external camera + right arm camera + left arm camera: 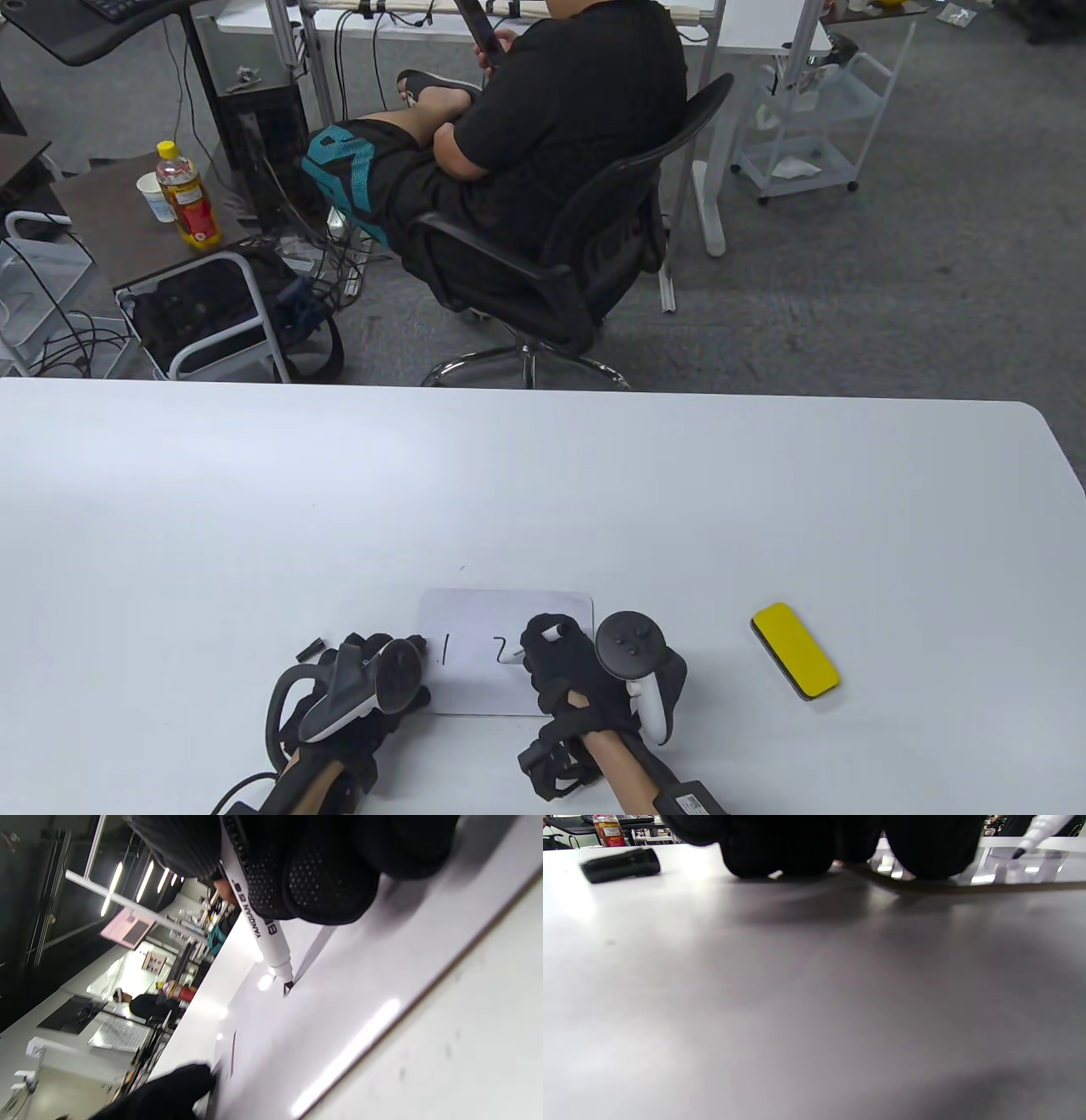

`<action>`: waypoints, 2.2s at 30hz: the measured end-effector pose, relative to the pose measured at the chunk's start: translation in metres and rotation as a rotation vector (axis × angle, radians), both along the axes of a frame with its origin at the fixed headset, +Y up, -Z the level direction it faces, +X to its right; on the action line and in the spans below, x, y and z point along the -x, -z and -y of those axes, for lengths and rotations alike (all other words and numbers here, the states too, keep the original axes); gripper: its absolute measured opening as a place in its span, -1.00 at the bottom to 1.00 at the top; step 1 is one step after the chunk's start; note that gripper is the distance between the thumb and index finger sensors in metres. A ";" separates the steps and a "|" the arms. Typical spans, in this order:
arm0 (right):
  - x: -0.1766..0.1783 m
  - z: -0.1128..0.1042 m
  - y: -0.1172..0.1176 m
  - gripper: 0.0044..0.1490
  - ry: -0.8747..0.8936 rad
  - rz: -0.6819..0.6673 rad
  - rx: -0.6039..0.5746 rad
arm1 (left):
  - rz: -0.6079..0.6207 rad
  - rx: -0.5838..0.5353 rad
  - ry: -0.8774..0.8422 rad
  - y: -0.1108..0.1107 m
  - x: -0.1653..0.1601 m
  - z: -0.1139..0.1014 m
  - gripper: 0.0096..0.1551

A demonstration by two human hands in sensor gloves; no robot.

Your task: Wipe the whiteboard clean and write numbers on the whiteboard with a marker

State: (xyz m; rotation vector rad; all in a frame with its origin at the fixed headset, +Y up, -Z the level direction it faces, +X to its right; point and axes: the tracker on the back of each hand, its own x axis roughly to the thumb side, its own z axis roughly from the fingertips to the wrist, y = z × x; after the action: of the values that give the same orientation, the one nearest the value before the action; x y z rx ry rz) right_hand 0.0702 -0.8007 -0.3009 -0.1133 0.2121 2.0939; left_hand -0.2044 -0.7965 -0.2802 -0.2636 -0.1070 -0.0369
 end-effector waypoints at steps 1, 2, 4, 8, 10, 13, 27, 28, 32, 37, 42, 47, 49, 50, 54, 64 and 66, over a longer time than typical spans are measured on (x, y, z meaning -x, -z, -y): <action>-0.005 -0.001 0.001 -0.44 -0.002 0.020 -0.011 | 0.000 0.000 0.001 0.000 0.000 0.000 -0.26; -0.011 -0.003 0.002 -0.44 0.042 0.046 -0.028 | 0.000 0.000 0.002 0.000 0.000 0.000 -0.26; -0.019 -0.004 0.005 -0.43 0.085 0.103 -0.027 | -0.001 0.002 0.003 0.000 0.000 0.000 -0.26; -0.028 -0.001 0.009 -0.41 0.049 0.096 -0.038 | -0.002 0.004 0.001 0.000 0.000 0.000 -0.26; -0.034 0.002 0.009 -0.42 -0.002 0.124 -0.026 | -0.002 0.003 0.002 0.000 0.000 0.000 -0.26; -0.041 0.002 0.001 -0.43 0.010 0.154 -0.017 | -0.002 0.003 0.003 0.000 0.000 0.000 -0.26; -0.061 -0.015 -0.028 -0.43 0.148 0.120 -0.149 | 0.005 -0.004 0.016 0.000 0.000 0.000 -0.26; -0.064 -0.015 -0.029 -0.43 0.162 0.123 -0.159 | 0.012 -0.026 0.027 -0.001 0.000 -0.001 -0.26; -0.069 -0.008 -0.033 -0.42 0.217 0.109 -0.133 | -0.026 -0.110 -0.042 0.000 0.010 -0.016 -0.26; -0.069 -0.010 -0.032 -0.41 0.238 0.090 -0.145 | -0.161 -0.240 -0.070 -0.001 0.048 -0.034 -0.26; -0.067 -0.010 -0.033 -0.40 0.252 0.068 -0.143 | -0.342 -0.270 -0.034 -0.001 0.087 -0.032 -0.33; -0.067 -0.009 -0.033 -0.40 0.261 0.056 -0.150 | -0.426 -0.155 0.022 0.002 0.100 -0.022 -0.28; -0.067 -0.009 -0.034 -0.40 0.267 0.052 -0.149 | -0.426 -0.136 0.027 0.004 0.099 -0.017 -0.28; -0.067 -0.009 -0.034 -0.40 0.268 0.051 -0.149 | -0.427 -0.121 0.048 0.005 0.098 -0.014 -0.28; -0.066 -0.009 -0.034 -0.40 0.277 0.044 -0.141 | -0.410 -0.109 0.164 0.008 0.086 -0.008 -0.37; -0.065 -0.009 -0.035 -0.40 0.318 0.032 -0.125 | -0.320 -0.146 0.020 0.004 0.077 -0.014 -0.51; -0.063 -0.012 -0.037 -0.40 0.327 0.019 -0.137 | -0.240 -0.235 -0.107 -0.005 0.060 -0.031 -0.49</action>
State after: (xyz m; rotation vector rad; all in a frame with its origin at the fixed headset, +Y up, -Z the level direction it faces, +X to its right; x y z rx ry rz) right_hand 0.1332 -0.7883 -0.2637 -0.0145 0.0694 1.7748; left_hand -0.2642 -0.7651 -0.2756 -0.0264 0.1214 0.0885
